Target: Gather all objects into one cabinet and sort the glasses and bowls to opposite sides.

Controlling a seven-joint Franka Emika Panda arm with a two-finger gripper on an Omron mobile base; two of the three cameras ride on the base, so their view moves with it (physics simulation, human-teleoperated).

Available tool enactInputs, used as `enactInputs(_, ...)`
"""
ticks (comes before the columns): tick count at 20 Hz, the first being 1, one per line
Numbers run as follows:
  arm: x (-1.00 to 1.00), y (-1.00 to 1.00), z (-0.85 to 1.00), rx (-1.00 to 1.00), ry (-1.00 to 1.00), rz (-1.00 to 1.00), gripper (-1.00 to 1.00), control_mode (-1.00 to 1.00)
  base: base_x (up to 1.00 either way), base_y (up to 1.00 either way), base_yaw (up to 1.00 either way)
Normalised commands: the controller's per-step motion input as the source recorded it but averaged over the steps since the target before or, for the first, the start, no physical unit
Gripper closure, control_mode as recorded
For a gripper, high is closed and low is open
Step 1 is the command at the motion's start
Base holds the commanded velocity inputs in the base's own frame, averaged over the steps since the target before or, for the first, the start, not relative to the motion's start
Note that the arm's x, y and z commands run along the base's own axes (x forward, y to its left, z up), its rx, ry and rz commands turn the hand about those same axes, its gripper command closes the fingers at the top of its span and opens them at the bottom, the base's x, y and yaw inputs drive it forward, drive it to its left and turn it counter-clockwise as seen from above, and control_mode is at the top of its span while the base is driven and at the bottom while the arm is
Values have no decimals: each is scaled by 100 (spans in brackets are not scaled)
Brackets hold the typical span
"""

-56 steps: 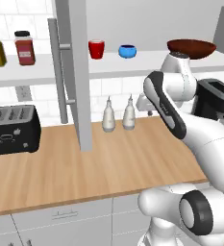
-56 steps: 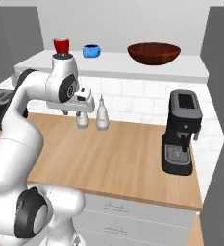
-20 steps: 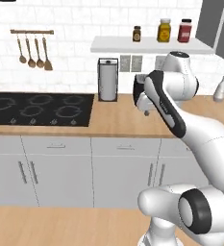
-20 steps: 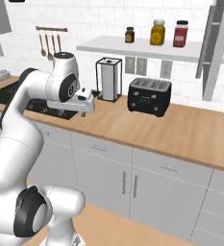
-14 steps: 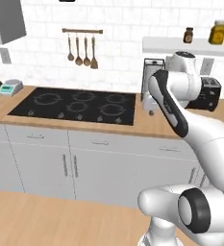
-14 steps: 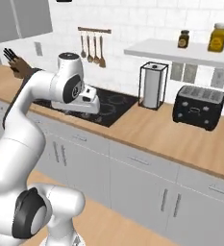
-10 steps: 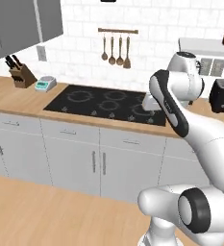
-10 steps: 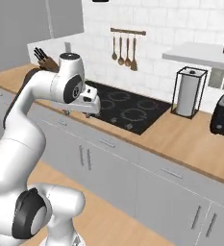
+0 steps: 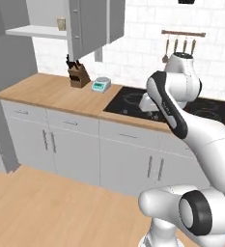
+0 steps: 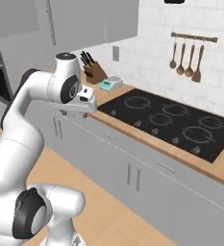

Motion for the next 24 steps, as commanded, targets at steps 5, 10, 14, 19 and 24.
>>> enactInputs(5,0,0,0,0,0,0,-100,100,19,100,31)
enactInputs(10,0,0,0,0,0,0,-100,100,35,100,26)
enactInputs(14,0,0,0,0,0,0,-100,100,46,100,10)
enactInputs(19,0,0,0,0,0,0,-100,100,37,100,-22)
enactInputs(24,0,0,0,0,0,0,-100,100,24,93,-55)
